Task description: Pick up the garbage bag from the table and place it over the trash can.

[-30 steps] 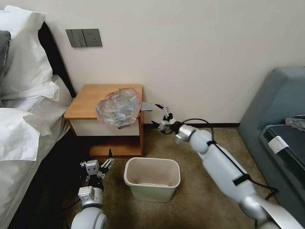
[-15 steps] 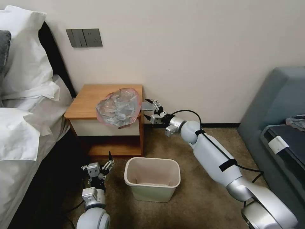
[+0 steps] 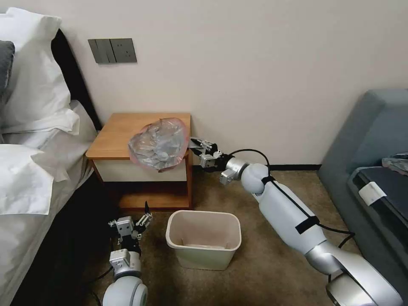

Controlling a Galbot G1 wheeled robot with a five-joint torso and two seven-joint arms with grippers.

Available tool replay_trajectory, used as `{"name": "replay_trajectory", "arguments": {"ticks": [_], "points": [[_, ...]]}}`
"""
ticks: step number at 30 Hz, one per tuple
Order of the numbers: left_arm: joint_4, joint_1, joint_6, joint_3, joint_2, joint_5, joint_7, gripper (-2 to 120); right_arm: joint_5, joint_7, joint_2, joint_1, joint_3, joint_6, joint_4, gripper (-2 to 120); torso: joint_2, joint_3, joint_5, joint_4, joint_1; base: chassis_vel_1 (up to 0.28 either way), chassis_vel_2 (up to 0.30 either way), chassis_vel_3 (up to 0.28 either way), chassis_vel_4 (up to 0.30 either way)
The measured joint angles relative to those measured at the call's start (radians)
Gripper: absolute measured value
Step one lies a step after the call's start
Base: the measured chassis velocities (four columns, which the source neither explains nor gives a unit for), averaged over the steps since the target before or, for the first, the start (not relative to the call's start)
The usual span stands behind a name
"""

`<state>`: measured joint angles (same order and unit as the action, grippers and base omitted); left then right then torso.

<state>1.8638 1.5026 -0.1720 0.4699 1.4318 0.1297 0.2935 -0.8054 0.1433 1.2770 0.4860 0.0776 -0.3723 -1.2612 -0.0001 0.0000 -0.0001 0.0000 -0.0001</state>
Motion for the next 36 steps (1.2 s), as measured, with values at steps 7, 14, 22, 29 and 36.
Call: {"name": "replay_trajectory", "arguments": {"ticks": [7, 14, 22, 29, 36], "points": [[-0.005, -0.004, 0.0, -0.004, 0.003, 0.0, 0.0, 99, 0.008, 0.0, 0.0, 0.004, -0.001, 0.002, -0.003, 0, 0.0, 0.0, 0.0, 0.0, 0.0, 0.0, 0.0, 0.0, 0.0], [-0.027, -0.007, -0.002, 0.014, 0.001, 0.001, 0.005, 99, 0.152, 0.001, -0.051, 0.048, 0.016, 0.064, -0.097, 0, 0.0, 0.0, 0.0, -0.0002, 0.0, 0.0, 0.0, 0.0, 0.0], [-0.069, -0.013, -0.021, 0.065, -0.02, 0.069, 0.027, 99, 0.336, 0.012, -0.142, 0.241, 0.015, 0.18, -0.396, 0, 0.0, 0.0, 0.0, 0.0002, 0.0, 0.0, 0.0, 0.0, 0.0], [-0.095, -0.028, -0.023, 0.127, -0.046, 0.157, 0.036, 99, 0.323, 0.035, -0.176, 0.459, -0.057, 0.175, -0.516, 0, 0.0, 0.0, 0.0003, 0.0, 0.0, 0.0, 0.0, 0.0, 0.0], [-0.093, -0.031, -0.022, 0.171, -0.062, 0.177, 0.039, 98, 0.292, 0.046, -0.211, 0.646, -0.129, 0.135, -0.566, 0, 0.0, 0.0, 0.0, -0.0001, 0.0, 0.0, 0.0, 0.0, 0.0]]}}
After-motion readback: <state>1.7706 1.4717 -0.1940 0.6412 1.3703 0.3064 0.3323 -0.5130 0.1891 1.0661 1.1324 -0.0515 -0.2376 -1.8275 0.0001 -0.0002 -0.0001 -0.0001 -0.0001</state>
